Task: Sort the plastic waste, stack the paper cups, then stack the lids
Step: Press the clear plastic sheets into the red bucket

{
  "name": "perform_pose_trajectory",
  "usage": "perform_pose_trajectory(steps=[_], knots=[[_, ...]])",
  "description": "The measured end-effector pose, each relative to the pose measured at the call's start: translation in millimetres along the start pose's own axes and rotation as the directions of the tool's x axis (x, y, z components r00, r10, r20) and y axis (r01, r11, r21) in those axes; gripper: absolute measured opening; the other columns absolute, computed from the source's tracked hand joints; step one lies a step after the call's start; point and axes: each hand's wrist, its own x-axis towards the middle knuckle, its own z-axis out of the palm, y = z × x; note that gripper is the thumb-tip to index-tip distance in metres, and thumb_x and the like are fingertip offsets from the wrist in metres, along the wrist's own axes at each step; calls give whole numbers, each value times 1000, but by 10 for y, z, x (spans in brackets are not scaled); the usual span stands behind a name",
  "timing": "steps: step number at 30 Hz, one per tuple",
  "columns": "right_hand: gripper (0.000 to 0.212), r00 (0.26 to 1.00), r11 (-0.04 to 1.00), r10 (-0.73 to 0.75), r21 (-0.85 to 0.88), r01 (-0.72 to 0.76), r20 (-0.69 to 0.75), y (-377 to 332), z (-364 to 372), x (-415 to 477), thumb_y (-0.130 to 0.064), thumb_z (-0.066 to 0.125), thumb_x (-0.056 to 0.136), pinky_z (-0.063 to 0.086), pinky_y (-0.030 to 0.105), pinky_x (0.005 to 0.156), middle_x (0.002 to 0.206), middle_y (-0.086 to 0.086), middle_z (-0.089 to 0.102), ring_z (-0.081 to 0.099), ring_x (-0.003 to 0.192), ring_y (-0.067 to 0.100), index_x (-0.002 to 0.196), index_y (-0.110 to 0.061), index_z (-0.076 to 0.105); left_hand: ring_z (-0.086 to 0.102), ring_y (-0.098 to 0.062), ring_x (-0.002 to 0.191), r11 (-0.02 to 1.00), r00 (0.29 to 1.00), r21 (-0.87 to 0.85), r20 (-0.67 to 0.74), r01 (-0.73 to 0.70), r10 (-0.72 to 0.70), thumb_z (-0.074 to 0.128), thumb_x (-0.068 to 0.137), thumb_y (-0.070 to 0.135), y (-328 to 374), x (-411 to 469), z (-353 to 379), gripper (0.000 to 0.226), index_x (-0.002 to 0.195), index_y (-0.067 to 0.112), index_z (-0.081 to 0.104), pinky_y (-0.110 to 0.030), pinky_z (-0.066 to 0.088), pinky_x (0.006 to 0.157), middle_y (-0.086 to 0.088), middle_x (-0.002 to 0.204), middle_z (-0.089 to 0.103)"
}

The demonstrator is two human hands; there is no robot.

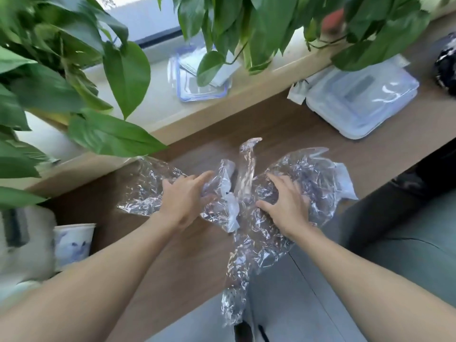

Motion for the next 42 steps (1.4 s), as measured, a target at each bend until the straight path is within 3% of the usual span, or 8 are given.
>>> perform_pose_trajectory(steps=[5,14,18,23,27,34,39,42], knots=[[27,999,973,29,231,-25,-15,-80,45,-105,-13,70,85,45,33,63,77,-3,57,51,68,14,110,-21,64,63,-24,103,995,996,-96,-93,-15,6,62,94,47,-63,-181,-135,55,146,37,45,-49,40,94,2,103,70],[43,982,963,-114,226,146,-148,-761,-695,-509,5,47,91,49,39,74,81,4,57,54,78,23,126,-15,62,69,-28,83,948,928,-197,-328,-249,175,71,91,28,-17,-757,-972,58,131,33,29,-53,57,75,-7,99,73],[27,951,936,-269,192,295,-150,-1389,-1121,-831,8,54,86,33,13,64,83,-4,53,45,74,12,91,-17,65,67,-28,75,930,878,-132,-398,-343,267,74,89,19,-71,-1175,-1586,73,142,36,27,-44,59,68,-11,98,68],[25,854,839,-489,173,516,-178,-2315,-1496,-1295,-6,60,84,28,32,53,57,1,42,31,54,13,65,-7,43,58,-21,57,928,835,107,-408,-357,368,70,91,13,-413,-1822,-2406,89,152,51,17,-33,53,52,-4,100,61],[26,715,698,-683,155,699,-148,-3186,-1680,-1719,-14,57,93,34,16,47,59,-10,45,42,49,2,74,-28,47,50,-20,47,942,879,265,-373,-206,298,65,93,5,-798,-2462,-3001,105,150,63,-1,-36,52,44,-4,95,52],[30,267,264,-964,148,953,-2,-4617,-1522,-2489,-7,59,92,38,12,59,89,-2,62,51,66,-2,121,-14,63,37,-15,39,931,886,336,-463,146,28,53,94,-4,-1423,-3851,-3826,111,143,67,-17,-29,37,37,-13,106,53],[28,173,187,-982,342,921,72,-5464,-1124,-3187,-10,66,88,36,15,50,70,-14,55,43,48,2,116,-7,65,31,-11,43,775,857,416,-420,475,-300,39,96,-1,-1840,-4800,-4016,101,139,70,-20,-25,18,41,-17,141,40],[51,97,143,-988,503,853,116,-5800,-851,-3592,-11,69,87,43,12,58,94,-4,66,53,54,-1,134,-21,54,34,-13,46,662,748,367,-443,654,-494,41,97,9,-2132,-5424,-3904,88,144,69,-5,-28,24,45,-10,148,30]])
